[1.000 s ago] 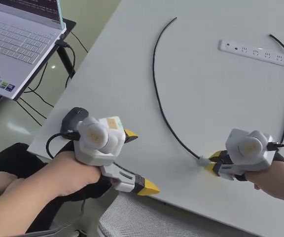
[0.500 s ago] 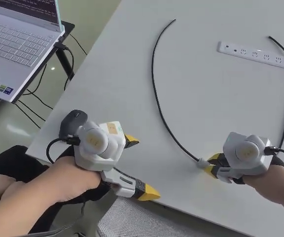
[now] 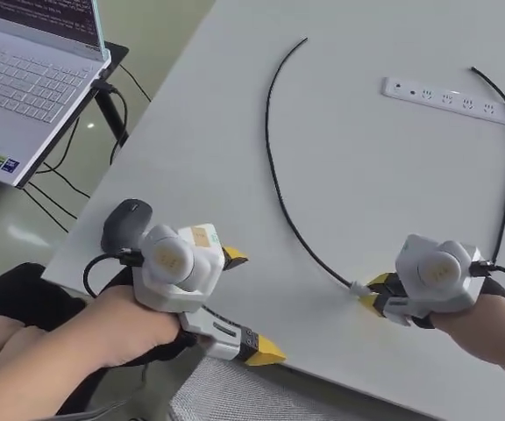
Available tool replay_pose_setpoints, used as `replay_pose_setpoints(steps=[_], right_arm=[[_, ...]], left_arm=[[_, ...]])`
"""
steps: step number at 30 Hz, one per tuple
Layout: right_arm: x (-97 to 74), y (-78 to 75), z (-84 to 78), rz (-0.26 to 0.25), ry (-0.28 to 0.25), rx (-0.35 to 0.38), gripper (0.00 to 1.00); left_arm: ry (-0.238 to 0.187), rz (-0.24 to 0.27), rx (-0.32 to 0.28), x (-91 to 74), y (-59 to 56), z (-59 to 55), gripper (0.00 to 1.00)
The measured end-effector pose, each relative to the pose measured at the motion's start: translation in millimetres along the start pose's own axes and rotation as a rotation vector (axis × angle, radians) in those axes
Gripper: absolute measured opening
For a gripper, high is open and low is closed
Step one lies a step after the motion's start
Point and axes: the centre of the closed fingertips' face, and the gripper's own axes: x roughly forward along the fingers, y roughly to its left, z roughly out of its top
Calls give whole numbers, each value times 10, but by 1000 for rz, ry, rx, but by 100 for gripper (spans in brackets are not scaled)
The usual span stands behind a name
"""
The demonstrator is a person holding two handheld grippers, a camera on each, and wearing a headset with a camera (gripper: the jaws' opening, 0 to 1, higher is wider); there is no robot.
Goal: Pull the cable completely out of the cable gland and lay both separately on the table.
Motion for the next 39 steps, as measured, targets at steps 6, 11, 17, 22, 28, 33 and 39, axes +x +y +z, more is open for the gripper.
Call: replay_pose_setpoints(steps=[6, 11, 17, 22, 28, 33, 39], right_arm=[[-149, 25, 83, 0, -37, 11, 7], [-271, 81, 94, 5, -49, 9, 7], [-436, 153, 119, 27, -64, 23, 7], [-572, 219, 155, 37, -73, 5, 6], [-735, 320, 185, 58, -80, -19, 6], [-847, 393, 163, 79, -78, -38, 6], [-993, 402, 218, 74, -94, -61, 6]], left_arm=[[-19, -7, 8, 47, -47, 116, 90], [-24, -13, 18, 117, -101, 190, 90], [-31, -22, 36, 190, -209, 300, 89], [-43, -29, 44, 250, -280, 397, 89], [-56, -33, 58, 341, -387, 538, 88], [-84, -30, 62, 405, -448, 676, 87], [-93, -24, 86, 443, -533, 826, 87]])
